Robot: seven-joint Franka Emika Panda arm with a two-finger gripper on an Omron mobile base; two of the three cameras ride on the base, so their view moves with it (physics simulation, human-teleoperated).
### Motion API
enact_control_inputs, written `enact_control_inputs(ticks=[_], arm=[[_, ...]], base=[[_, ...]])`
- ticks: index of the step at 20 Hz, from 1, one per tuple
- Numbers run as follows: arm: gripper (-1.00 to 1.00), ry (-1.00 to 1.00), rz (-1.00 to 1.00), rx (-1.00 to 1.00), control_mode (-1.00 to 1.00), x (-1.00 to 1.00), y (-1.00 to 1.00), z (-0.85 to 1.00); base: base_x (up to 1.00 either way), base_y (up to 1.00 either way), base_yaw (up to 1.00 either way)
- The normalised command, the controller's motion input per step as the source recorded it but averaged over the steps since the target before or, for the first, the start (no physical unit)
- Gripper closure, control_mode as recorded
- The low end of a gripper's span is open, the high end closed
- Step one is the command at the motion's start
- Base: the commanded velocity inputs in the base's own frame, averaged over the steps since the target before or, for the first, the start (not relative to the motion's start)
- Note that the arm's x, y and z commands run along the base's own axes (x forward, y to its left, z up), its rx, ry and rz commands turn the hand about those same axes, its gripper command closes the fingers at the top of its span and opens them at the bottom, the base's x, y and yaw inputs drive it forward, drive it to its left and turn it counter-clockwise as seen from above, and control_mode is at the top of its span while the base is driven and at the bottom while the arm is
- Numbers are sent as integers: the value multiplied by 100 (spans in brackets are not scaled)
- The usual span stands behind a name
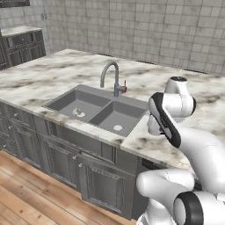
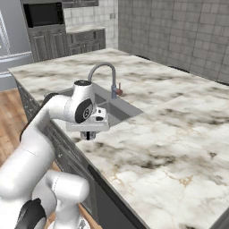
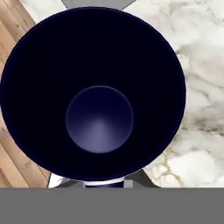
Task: Clear the mugs and bowl far away from the sink.
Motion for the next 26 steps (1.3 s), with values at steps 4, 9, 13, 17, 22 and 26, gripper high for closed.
enact_control_inputs(ticks=[4, 9, 13, 17, 22, 26], arm=[[100, 1, -29, -17, -100, -65, -15, 100], [100, 3, -24, -4, -100, -69, -28, 95], [100, 2, -19, -1, -100, -60, -6, 54], [100, -13, -10, -1, -100, -88, -13, 21], [100, -27, -7, 0, -100, -82, 0, 17], [100, -22, 2, -1, -100, -35, 5, 28]], base=[[0, 0, 0], [0, 0, 0], [0, 0, 0], [0, 0, 0], [0, 0, 0], [0, 0, 0]])
